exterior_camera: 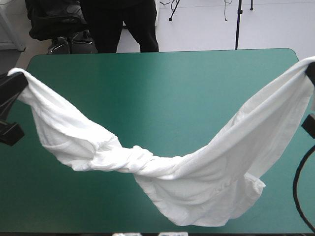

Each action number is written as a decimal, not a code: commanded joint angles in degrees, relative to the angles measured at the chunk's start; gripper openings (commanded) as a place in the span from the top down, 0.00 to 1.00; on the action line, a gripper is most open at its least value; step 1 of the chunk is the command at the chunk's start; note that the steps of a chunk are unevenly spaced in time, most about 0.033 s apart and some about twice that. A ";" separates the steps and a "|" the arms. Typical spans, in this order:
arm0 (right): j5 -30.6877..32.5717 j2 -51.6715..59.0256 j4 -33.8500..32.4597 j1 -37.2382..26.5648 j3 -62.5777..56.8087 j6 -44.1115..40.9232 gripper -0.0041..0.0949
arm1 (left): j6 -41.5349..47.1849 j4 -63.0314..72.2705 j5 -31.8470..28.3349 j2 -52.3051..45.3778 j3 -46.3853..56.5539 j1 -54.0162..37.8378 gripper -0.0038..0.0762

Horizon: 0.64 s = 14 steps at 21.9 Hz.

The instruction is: Fold the cloth

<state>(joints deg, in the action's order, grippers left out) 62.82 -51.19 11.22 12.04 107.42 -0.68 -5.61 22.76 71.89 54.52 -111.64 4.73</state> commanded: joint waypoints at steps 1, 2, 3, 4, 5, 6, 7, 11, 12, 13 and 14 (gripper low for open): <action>-3.62 -0.24 0.12 2.41 -3.55 0.68 0.98 | 2.18 -2.53 -0.54 -0.93 7.69 1.04 0.96; -3.62 -0.24 -0.31 2.64 -7.00 0.68 0.98 | 2.65 -2.53 -0.54 -1.03 11.44 1.04 0.96; -3.76 -0.38 -0.27 2.64 -9.88 0.12 0.98 | 2.77 -2.53 -0.26 -1.03 14.36 1.04 0.96; -3.76 -0.90 -0.11 2.64 -13.71 -0.28 0.98 | 3.25 -2.42 -0.26 -1.03 17.46 1.04 0.96; -3.83 -1.50 0.01 2.64 -17.10 -0.30 0.98 | 3.23 -2.42 -0.36 -0.77 20.53 1.04 0.96; -4.17 -2.67 0.01 2.64 -20.21 -0.30 0.98 | 3.23 -2.42 -0.36 -0.33 23.96 1.04 0.96; -4.63 -3.36 0.01 2.64 -22.22 -0.30 0.98 | 3.23 -2.42 -0.45 -0.20 25.56 1.04 0.96; -10.28 -10.27 -1.73 2.64 -28.34 0.68 0.98 | 3.48 -5.53 -4.43 3.10 33.64 1.04 0.96; -12.07 -13.49 -2.96 2.64 -28.34 0.68 0.98 | 4.22 -8.08 -6.78 5.09 34.58 1.04 0.96; -14.11 -15.51 -4.31 2.64 -28.34 0.68 0.98 | 4.24 -9.65 -8.36 6.26 34.78 1.04 0.96; -15.89 -17.23 -6.18 2.64 -28.34 0.68 0.98 | 4.24 -11.07 -10.08 7.81 34.92 1.04 0.96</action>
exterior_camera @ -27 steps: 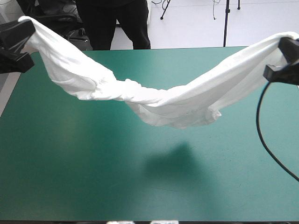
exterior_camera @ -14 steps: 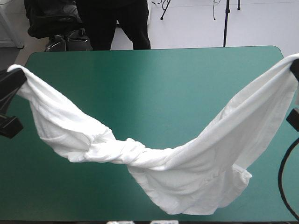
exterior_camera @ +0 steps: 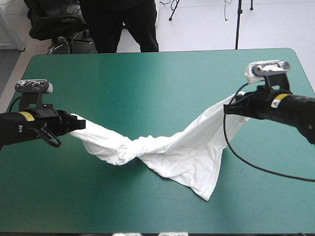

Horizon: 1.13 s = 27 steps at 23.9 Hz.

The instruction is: Fold the cloth

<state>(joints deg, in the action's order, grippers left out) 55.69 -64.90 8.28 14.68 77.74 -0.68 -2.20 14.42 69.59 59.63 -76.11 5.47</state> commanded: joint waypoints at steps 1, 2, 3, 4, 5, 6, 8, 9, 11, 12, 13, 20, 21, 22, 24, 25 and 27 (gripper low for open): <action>-11.36 -6.12 -4.95 0.00 1.34 0.34 0.98 | 1.08 -4.38 -9.64 4.40 -0.61 0.30 0.96; -13.82 -8.73 -6.54 -0.10 1.34 0.34 0.98 | 1.69 -6.16 -12.16 6.43 -0.61 0.30 0.96; -16.36 -11.83 -6.92 -0.58 1.46 0.34 0.98 | 2.71 -8.27 -15.74 9.20 -0.61 0.16 0.96; -17.25 -14.03 -6.92 -0.97 1.63 0.34 0.98 | 3.35 -9.37 -17.58 10.60 -0.61 0.16 0.96; -17.49 -16.24 -6.92 -1.47 2.16 0.34 0.98 | 4.37 -10.86 -19.95 12.75 -0.61 0.16 0.96; -17.49 -18.00 -6.92 -1.77 2.72 0.34 0.98 | 5.07 -11.65 -21.36 14.20 -0.61 0.16 0.96; -17.49 -22.01 -6.92 -2.36 4.41 0.34 0.98 | 5.50 -11.87 -23.88 17.74 -0.61 0.16 0.96; -17.49 -23.72 -6.92 -2.68 5.30 0.34 0.98 | 5.50 -11.87 -24.58 19.48 -0.61 0.16 0.96; -17.49 -26.86 -8.28 -2.68 7.10 0.34 0.98 | 5.39 -11.53 -26.00 22.76 -0.61 0.16 0.96; -17.39 -28.27 -8.28 -2.68 7.96 0.34 0.98 | 5.39 -11.53 -26.71 24.00 -0.61 0.16 0.96; -16.85 -29.36 -8.28 -2.68 8.69 0.34 0.97 | 5.39 -11.37 -27.27 25.22 -0.61 0.16 0.96; -12.91 -36.94 -11.04 -2.68 16.31 0.34 0.59 | 5.36 -11.04 -27.05 34.48 -1.01 0.16 0.82; -12.91 -36.94 -11.86 -2.68 16.98 0.34 0.50 | 5.36 -11.04 -26.84 34.86 -1.34 0.16 0.75; -11.54 -36.94 -13.01 -3.35 18.70 -0.16 0.31 | 5.23 -11.32 -26.81 34.98 -2.35 0.16 0.60; -8.45 -36.70 -13.09 -5.03 21.64 -2.07 0.18 | 5.21 -12.51 -24.35 34.98 -6.11 0.16 0.40; -6.48 -35.57 -13.09 -6.15 23.30 -2.07 0.18 | 6.10 -14.42 -20.39 34.98 -10.09 0.16 0.32; -4.05 -32.20 -12.84 -7.15 23.87 -2.07 0.18 | 5.43 -16.57 -12.20 34.86 -16.30 0.16 0.31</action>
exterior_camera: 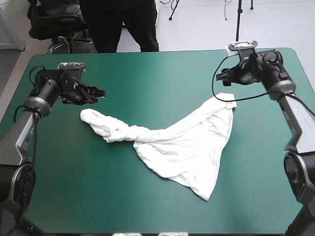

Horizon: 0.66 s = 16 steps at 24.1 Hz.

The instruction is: Fold the cloth

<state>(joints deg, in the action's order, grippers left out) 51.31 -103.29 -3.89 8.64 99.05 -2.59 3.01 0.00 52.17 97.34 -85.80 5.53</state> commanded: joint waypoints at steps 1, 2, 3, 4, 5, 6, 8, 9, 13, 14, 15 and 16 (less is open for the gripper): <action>1.88 7.50 -0.67 -1.25 2.56 -0.04 0.18 | 0.23 -2.42 7.36 -2.85 -8.27 0.10 0.31; 5.11 9.65 -0.67 -1.25 2.44 0.29 0.18 | -0.02 -2.55 11.74 -2.93 -11.76 0.10 0.31; 7.40 11.31 -0.40 -1.25 2.35 0.38 0.18 | -0.10 -2.67 13.73 -3.07 -12.91 0.10 0.31; 11.06 13.82 1.18 -1.12 2.35 0.83 0.18 | -0.71 -2.67 16.30 -3.90 -13.54 0.10 0.31; 14.24 16.33 3.89 -1.12 2.32 1.61 0.18 | -1.68 -2.67 18.12 -4.73 -13.54 0.10 0.31; 16.27 18.02 6.28 -1.12 2.07 2.59 0.18 | -1.99 -2.81 18.77 -5.10 -13.54 0.10 0.31; 17.07 21.32 8.83 -1.12 0.30 2.59 0.18 | -2.43 -3.23 18.84 -5.64 -13.43 0.10 0.31; 17.16 23.41 9.66 -1.12 -1.27 2.59 0.18 | -2.43 -4.27 18.21 -5.92 -13.32 0.10 0.31; 17.32 33.73 11.15 -1.12 -11.82 2.59 0.18 | -3.01 -4.78 14.22 -4.41 -11.78 -1.06 0.31; 17.19 35.71 11.41 -1.12 -14.32 2.59 0.18 | -3.01 -4.63 14.01 -3.74 -11.64 -1.43 0.31; 17.19 36.81 11.55 -1.12 -16.27 2.59 0.18 | -3.33 -4.61 13.90 -2.85 -11.37 -1.89 0.31; 16.84 38.86 11.99 -1.12 -19.04 2.59 0.18 | -3.01 -4.61 13.45 -1.81 -11.12 -2.51 0.31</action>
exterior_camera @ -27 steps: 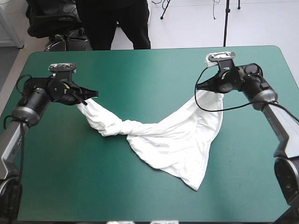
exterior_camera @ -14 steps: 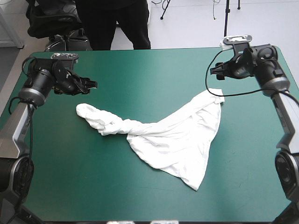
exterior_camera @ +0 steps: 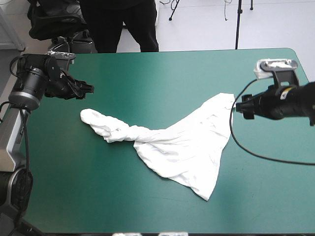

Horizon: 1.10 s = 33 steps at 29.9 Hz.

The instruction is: Fold the cloth

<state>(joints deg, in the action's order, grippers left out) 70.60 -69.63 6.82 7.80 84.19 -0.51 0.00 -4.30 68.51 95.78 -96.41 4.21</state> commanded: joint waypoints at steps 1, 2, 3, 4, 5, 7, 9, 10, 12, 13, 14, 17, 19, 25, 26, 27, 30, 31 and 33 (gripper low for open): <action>-2.86 6.68 1.73 -0.28 -6.34 0.51 0.18 | -0.43 -0.12 -3.47 0.89 -0.22 -1.85 0.31; -3.03 7.96 2.25 -0.28 -8.21 0.51 0.18 | -0.88 0.38 -3.89 2.16 -0.25 -2.49 0.31; -3.12 8.83 2.87 -0.28 -9.57 0.51 0.18 | -1.00 0.69 -4.38 3.35 -0.25 -3.05 0.31; -3.12 9.74 3.58 -0.28 -10.78 0.51 0.18 | -1.29 1.59 -5.08 4.56 -0.25 -3.51 0.31; -2.74 10.37 4.31 -0.28 -12.29 0.51 0.18 | -2.01 2.88 -5.83 5.74 -0.25 -3.85 0.31; -2.31 10.91 5.14 -0.28 -14.09 0.51 0.18 | -2.79 4.67 -6.91 7.96 -0.25 -4.25 0.31; -1.07 10.91 5.93 -0.28 -15.16 0.51 0.18 | -2.95 4.67 -7.10 10.59 -0.25 -4.25 0.31; -0.87 10.79 6.18 -0.28 -15.52 0.51 0.18 | -3.05 4.66 -7.10 11.64 -0.25 -4.25 0.31; -0.87 10.79 7.14 -0.28 -16.13 0.82 0.19 | -3.05 4.77 -6.99 13.87 -0.25 -4.25 0.31; -0.87 10.79 7.12 -0.28 -16.13 0.82 0.19 | -3.05 4.77 -7.10 14.95 -0.25 -4.25 0.31; -0.87 10.79 7.12 -0.28 -16.22 0.82 0.19 | -3.05 5.06 -7.23 15.96 -0.25 -4.25 0.31; -0.87 10.70 7.44 -0.28 -16.65 0.82 0.18 | -3.05 5.17 -7.33 18.35 -0.37 -4.25 0.31; -0.87 10.70 7.85 -0.18 -17.83 1.27 0.18 | -3.05 5.32 -6.72 18.93 -0.47 -4.25 0.33; -1.10 8.89 8.13 5.90 -22.96 4.15 0.19 | -3.05 6.25 -5.94 19.16 -0.47 -4.25 0.62; -1.37 8.18 8.13 7.50 -23.93 5.25 0.19 | -3.18 6.25 -5.78 19.27 -0.47 -4.25 0.67; -1.52 7.38 8.13 8.99 -24.79 6.44 0.19 | -3.18 6.37 -5.78 19.27 -0.47 -4.25 0.72; -1.89 4.77 8.36 13.23 -26.62 12.34 0.19 | -4.81 7.82 -5.78 19.38 -0.47 -4.25 0.83; -2.17 4.22 8.48 14.49 -26.99 13.94 0.19 | -4.81 7.69 -6.06 19.38 -0.47 -4.25 0.87; -3.01 3.08 8.57 17.43 -27.59 16.75 0.18 | -4.81 7.55 -6.18 19.38 -0.47 -4.25 0.92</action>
<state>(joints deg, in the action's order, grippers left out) 69.54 -66.20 14.00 22.23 56.09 11.53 -4.44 4.43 62.38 117.32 -95.56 -0.07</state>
